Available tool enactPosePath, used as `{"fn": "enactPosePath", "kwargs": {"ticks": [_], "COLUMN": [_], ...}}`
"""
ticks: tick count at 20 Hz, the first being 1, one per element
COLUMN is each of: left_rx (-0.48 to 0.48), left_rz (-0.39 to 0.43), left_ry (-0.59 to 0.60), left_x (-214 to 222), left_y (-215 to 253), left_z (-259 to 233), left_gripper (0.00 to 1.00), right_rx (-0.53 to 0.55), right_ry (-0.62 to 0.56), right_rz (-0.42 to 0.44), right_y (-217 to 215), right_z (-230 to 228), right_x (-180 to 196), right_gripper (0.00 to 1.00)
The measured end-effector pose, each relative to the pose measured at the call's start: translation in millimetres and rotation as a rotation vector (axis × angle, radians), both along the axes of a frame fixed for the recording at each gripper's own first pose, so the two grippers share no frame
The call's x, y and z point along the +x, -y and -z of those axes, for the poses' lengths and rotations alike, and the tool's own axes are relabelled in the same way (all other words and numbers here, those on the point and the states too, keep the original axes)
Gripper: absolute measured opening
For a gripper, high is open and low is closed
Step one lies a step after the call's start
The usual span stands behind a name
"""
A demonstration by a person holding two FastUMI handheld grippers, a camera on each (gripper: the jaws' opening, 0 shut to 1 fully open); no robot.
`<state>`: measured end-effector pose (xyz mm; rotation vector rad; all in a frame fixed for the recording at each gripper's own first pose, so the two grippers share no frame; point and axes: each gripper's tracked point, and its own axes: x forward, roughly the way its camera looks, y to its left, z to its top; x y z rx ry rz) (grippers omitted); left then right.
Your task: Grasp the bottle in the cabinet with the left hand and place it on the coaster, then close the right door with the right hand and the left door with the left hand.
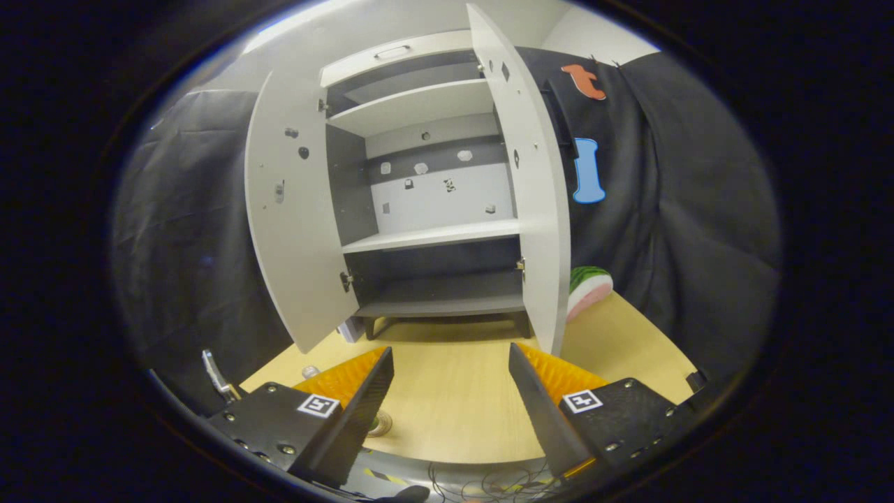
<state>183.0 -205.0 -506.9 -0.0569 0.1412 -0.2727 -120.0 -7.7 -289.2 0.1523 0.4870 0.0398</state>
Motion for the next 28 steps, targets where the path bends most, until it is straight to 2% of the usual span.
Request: {"fn": "enactPosePath", "kwargs": {"ticks": [4,7,9,10,13,17,18,19,24,28], "left_rx": [0.037,0.025,0.004,0.003,-0.017,-0.034,-0.032,-0.037,-0.107,-0.065], "left_rz": [-0.029,-0.031,-0.008,-0.005,-0.011,-0.03,-0.034,-0.042,-0.065,-0.076], "left_ry": [-0.034,-0.055,-0.063,-0.064,-0.069,-0.044,-0.034,-0.025,0.03,0.081], "left_x": [1,1,0,1,4,12,15,18,25,28], "left_y": [-14,-22,-24,-26,-32,-41,-44,-47,-62,-82], "left_z": [-7,-38,-67,-83,-133,-201,-217,-233,-307,-349], "left_gripper": [0.95,0.96,0.96,0.97,0.96,0.96,0.96,0.96,0.96,0.95], "right_rx": [0.016,-0.011,-0.012,-0.012,-0.042,-0.108,-0.127,-0.14,-0.093,-0.054], "right_ry": [-0.008,0.042,0.094,0.117,0.205,0.302,0.31,0.329,0.34,0.339], "right_rz": [0.051,0.084,0.119,0.142,0.206,0.224,0.228,0.236,0.287,0.278], "right_y": [19,48,74,89,140,191,201,213,261,289], "right_z": [-3,-26,-52,-65,-107,-160,-170,-179,-201,-213], "right_x": [0,11,26,36,65,96,102,106,135,170], "right_gripper": [1.0,1.0,0.96,1.0,1.0,1.0,0.96,1.0,1.0,1.0]}}
